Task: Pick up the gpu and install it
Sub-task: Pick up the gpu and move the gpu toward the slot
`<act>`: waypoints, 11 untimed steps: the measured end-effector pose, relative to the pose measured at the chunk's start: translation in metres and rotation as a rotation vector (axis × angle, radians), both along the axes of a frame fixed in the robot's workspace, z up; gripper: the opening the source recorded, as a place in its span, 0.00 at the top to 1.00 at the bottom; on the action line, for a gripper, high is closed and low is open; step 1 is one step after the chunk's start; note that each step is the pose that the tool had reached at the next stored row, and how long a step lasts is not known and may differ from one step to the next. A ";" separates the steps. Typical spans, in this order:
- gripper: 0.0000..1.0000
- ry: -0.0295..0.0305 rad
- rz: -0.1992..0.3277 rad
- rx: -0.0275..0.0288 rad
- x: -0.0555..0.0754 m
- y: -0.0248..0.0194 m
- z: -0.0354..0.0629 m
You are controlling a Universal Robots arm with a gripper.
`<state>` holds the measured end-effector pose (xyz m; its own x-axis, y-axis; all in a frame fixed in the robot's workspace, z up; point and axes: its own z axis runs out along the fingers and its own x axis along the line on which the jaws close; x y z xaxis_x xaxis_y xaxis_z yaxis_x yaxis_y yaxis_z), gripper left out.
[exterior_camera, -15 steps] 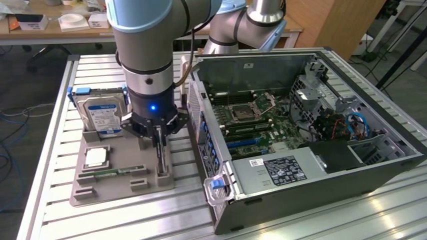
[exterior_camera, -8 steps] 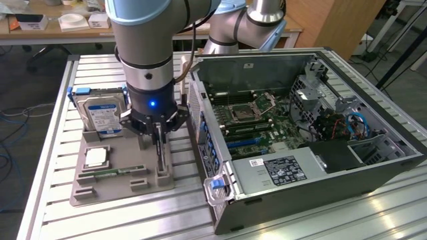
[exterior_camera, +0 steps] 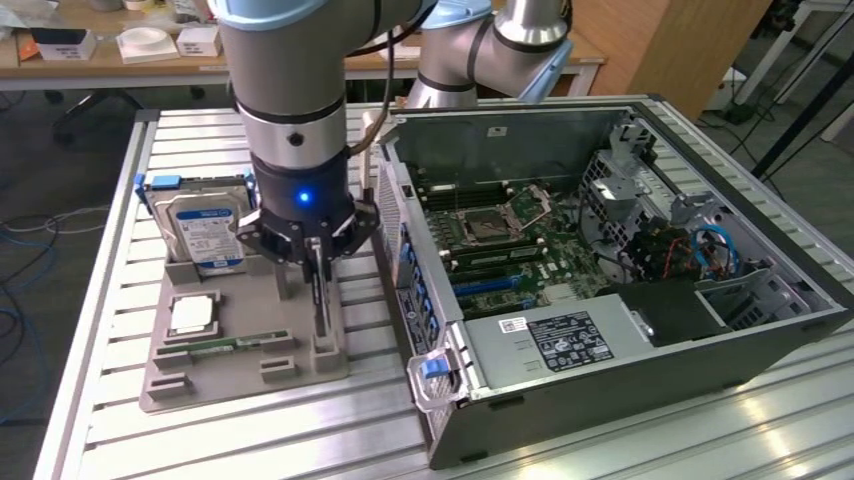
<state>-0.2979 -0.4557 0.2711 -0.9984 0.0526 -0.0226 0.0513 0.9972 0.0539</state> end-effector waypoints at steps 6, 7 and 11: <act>0.74 0.0000 0.000 0.0000 0.000 0.0000 0.0083; 0.74 0.0000 0.000 0.0000 0.000 0.0000 0.0095; 0.74 0.0000 0.000 0.0000 0.000 0.0000 0.0143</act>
